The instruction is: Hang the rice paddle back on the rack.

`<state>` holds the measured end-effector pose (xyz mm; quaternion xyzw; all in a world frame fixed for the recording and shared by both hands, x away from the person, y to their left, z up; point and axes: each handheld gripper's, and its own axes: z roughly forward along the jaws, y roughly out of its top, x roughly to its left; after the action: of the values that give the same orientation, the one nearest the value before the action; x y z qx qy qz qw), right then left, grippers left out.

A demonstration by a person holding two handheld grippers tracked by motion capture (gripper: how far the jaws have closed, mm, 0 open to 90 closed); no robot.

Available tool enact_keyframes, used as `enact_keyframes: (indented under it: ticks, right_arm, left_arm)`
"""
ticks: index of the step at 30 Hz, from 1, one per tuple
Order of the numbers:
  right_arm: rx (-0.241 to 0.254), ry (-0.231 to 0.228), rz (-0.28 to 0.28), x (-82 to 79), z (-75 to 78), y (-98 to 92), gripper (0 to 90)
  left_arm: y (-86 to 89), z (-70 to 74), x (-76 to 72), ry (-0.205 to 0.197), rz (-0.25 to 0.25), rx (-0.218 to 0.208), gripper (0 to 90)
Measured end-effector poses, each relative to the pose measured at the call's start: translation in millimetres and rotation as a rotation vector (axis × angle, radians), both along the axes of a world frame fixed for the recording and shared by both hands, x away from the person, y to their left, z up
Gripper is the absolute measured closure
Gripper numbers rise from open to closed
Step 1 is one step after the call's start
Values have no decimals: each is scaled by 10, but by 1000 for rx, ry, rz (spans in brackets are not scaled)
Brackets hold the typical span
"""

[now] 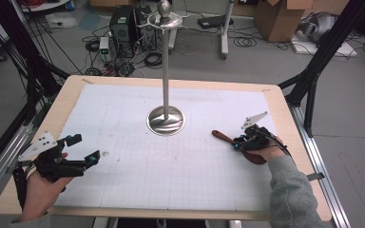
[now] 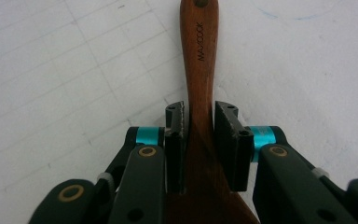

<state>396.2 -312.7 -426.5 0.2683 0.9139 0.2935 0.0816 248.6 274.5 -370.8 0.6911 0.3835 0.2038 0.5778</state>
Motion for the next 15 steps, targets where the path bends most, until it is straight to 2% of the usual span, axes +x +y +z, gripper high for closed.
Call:
enact_keyframes:
  ticks: [9,11,13,15]
  right_arm:
    - [-6,10,-13,-6,26,7,766]
    - [3,6,-20,-12,43,-3,768]
    - [39,-13,-37,-26,98,-29,771]
    - [52,-19,-38,-33,122,-39,772]
  left_arm:
    - [9,6,1,-1,-2,-4,20]
    - [15,9,-4,0,-1,-8,20]
    - [15,11,-6,-2,-1,-11,20]
    - [13,11,-5,-1,-2,-11,20]
